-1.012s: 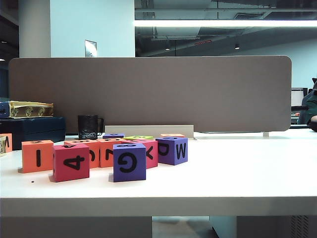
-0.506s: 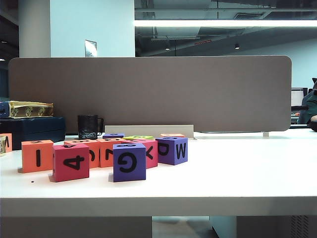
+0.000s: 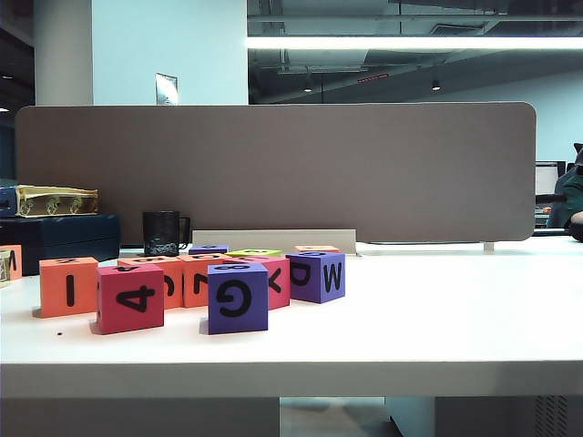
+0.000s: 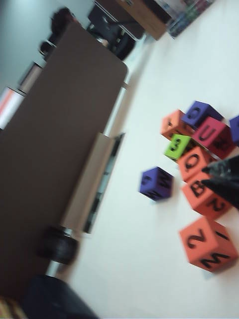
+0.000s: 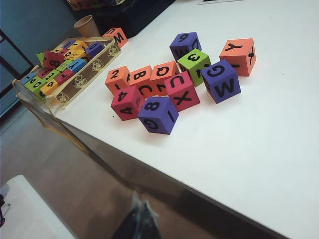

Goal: Select the appropriate blocks from the scattered letter blocks on the table and arrange them in a row to spell out "23".

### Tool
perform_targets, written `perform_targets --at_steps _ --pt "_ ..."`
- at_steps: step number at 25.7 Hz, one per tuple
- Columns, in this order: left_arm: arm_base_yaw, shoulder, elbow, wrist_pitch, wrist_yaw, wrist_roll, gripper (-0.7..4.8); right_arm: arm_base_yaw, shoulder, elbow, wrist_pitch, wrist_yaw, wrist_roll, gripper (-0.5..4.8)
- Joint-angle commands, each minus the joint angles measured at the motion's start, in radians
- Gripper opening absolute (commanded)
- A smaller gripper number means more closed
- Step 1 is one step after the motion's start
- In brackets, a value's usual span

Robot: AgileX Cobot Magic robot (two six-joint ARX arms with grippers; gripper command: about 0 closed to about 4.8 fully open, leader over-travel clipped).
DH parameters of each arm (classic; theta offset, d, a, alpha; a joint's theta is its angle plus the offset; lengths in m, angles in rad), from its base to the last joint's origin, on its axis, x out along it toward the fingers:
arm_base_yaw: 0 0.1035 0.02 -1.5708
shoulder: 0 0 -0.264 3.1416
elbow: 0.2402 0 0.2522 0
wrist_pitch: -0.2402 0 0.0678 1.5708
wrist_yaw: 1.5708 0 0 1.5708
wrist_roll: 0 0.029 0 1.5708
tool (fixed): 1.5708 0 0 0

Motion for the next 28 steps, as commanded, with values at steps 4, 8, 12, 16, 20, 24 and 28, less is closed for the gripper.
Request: perform_targets --at_steps 4,8,12,16,20,24,28 --pt "-0.001 0.193 0.126 -0.008 0.054 0.074 -0.06 -0.001 0.000 0.005 0.017 -0.005 -0.002 -0.01" --pt "-0.001 0.332 0.183 -0.023 0.055 0.149 -0.06 -0.001 0.000 0.005 0.017 -0.005 -0.002 -0.01" --pt "-0.002 0.472 0.235 -0.031 0.062 0.185 -0.06 0.000 0.000 0.005 0.017 -0.005 -0.002 -0.01" --pt "-0.002 0.639 0.309 -0.029 0.097 0.185 -0.06 -0.001 0.000 0.005 0.018 -0.005 -0.002 -0.01" --pt "-0.037 0.851 0.428 -0.026 0.102 0.186 -0.06 -0.001 0.000 0.005 0.023 -0.005 -0.002 -0.01" --pt "-0.102 0.986 0.527 -0.029 0.095 0.187 -0.06 -0.001 0.000 0.005 0.024 -0.005 -0.002 -0.01" --pt "-0.174 1.118 0.624 -0.025 0.092 0.208 -0.06 -0.001 0.000 0.005 0.024 -0.005 -0.002 -0.01"
